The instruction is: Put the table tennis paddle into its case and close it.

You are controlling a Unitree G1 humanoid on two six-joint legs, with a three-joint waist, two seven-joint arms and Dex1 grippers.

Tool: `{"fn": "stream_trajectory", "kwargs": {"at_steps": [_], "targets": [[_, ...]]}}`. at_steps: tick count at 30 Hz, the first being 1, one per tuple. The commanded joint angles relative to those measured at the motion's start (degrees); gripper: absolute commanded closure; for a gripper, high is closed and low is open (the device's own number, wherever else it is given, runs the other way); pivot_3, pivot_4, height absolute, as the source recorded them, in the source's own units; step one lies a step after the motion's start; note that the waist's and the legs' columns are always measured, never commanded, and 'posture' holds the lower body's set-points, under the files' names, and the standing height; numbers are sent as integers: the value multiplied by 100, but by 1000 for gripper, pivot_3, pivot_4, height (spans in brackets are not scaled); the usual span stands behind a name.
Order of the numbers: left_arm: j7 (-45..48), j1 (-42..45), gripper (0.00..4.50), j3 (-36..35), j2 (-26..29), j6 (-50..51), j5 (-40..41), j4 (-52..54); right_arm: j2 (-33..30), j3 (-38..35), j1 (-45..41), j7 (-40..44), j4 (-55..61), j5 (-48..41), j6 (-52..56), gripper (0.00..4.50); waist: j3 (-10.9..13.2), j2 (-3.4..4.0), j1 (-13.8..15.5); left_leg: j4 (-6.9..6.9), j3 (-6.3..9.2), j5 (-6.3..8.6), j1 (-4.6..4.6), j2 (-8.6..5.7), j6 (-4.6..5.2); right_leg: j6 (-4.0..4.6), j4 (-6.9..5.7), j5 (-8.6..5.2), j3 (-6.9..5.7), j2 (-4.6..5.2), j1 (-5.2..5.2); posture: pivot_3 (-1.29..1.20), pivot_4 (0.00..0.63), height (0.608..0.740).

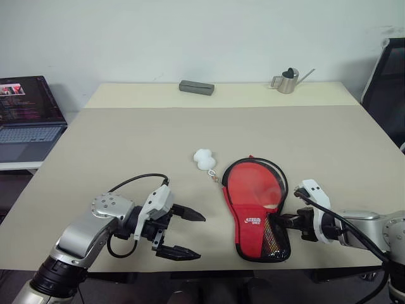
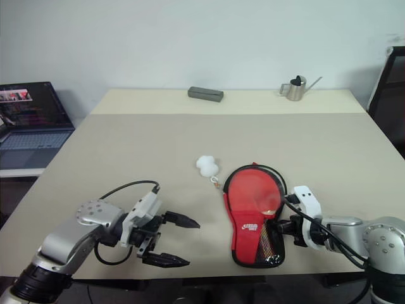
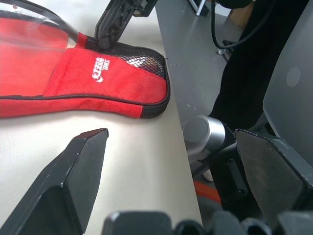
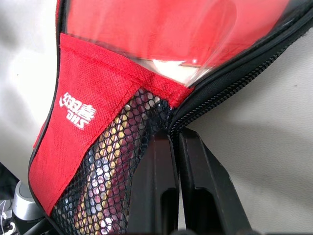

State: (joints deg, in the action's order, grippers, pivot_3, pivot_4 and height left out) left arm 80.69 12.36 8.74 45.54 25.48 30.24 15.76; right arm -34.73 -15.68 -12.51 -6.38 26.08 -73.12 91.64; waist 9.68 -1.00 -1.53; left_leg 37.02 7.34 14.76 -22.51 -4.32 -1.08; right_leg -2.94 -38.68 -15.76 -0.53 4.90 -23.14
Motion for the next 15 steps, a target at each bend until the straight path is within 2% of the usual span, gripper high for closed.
{"fn": "stream_trajectory", "kwargs": {"at_steps": [1, 5, 10, 13, 15], "targets": [[8, 111, 0, -37, 94, 92, 106, 309, 18, -222, 208, -17, 41, -38, 24, 3493, 0, 0, 4, 0, 0, 0, 0, 0, 0, 0, 0, 0, 0, 0, 0, 0, 150, 740], [-70, 136, 0, -65, 102, 227, 146, 413, -166, -441, 436, 503, 232, -42, -467, 2233, 0, 0, 0, 0, 0, 0, 1, 0, 1, 0, 0, 0, 0, -2, 1, 0, 150, 740], [-140, 139, 0, -81, 91, 340, 162, 459, -474, -718, 853, 1574, 325, 89, -1290, 2233, 1, -1, 0, 1, -1, 0, 1, 0, 2, -1, 0, -1, -1, -4, 2, 0, 150, 740], [-164, 141, 0, -84, 87, 358, 167, 460, -868, -626, 1126, 2355, 382, 483, -1782, 2233, 1, 0, -9, 1, -2, -1, 3, 1, 2, -1, -2, -1, 0, -5, 3, 0, 150, 740], [-201, 130, 0, -117, 75, 354, 169, 436, -1242, -476, 1376, 3161, 440, 1043, -2447, 2233, 1, -1, -7, 2, -2, -1, 3, 1, 2, -2, -2, -1, -1, -5, 4, 0, 150, 740]]}}
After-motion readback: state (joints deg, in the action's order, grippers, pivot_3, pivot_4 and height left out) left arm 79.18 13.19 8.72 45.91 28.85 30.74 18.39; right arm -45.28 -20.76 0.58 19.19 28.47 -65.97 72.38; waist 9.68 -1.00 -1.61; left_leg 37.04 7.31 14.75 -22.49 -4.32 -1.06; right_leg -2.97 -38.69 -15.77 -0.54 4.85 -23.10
